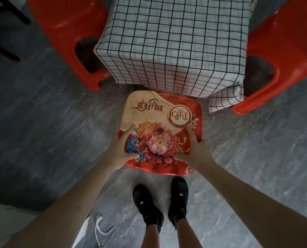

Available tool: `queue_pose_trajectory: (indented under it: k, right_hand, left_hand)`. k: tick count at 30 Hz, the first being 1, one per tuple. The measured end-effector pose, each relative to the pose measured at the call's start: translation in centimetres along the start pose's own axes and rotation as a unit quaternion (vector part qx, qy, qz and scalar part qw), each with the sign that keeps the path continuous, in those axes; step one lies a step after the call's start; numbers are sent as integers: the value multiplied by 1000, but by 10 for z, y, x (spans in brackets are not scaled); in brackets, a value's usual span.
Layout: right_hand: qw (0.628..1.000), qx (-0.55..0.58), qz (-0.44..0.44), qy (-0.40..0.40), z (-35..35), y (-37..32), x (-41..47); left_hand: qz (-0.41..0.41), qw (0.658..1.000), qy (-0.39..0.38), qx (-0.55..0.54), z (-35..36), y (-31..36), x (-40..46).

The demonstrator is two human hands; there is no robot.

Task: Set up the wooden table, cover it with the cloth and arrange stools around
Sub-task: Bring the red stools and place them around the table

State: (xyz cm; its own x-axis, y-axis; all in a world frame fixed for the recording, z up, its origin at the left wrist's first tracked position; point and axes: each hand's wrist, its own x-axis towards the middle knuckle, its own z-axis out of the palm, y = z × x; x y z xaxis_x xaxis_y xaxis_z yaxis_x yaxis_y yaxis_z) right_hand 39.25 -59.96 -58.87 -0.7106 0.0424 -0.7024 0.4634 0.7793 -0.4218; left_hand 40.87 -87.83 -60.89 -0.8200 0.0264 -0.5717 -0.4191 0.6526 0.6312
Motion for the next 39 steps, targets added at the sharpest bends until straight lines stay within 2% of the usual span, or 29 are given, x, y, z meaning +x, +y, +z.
queue_pose_trajectory:
  k: [10,19,22,25,27,33,39]
  right_hand:
    - [1000,-10,-5,11,-14,-20,13]
    - [1000,-21,-2,7,-5,-17,4]
    - [999,-48,5,-6,-6,-19,5]
    - [992,-127,15,-10,-14,-33,4]
    - [984,-179,-18,3,-26,-48,-3]
    - [941,-274,-187,71,-98,-107,-60]
    - [897,-303,-299,115,-175,-186,-160]
  left_hand:
    - [1,1000,-11,24,-23,19,17]
    - [-5,999,-14,36,-13,17,3]
    - [-20,996,-16,83,-13,21,2]
    - [-7,971,19,240,-14,37,-4]
    - [44,940,51,333,-13,55,-11]
    - [115,895,110,416,-48,124,-56]
    - [54,912,167,371,-124,191,-148]
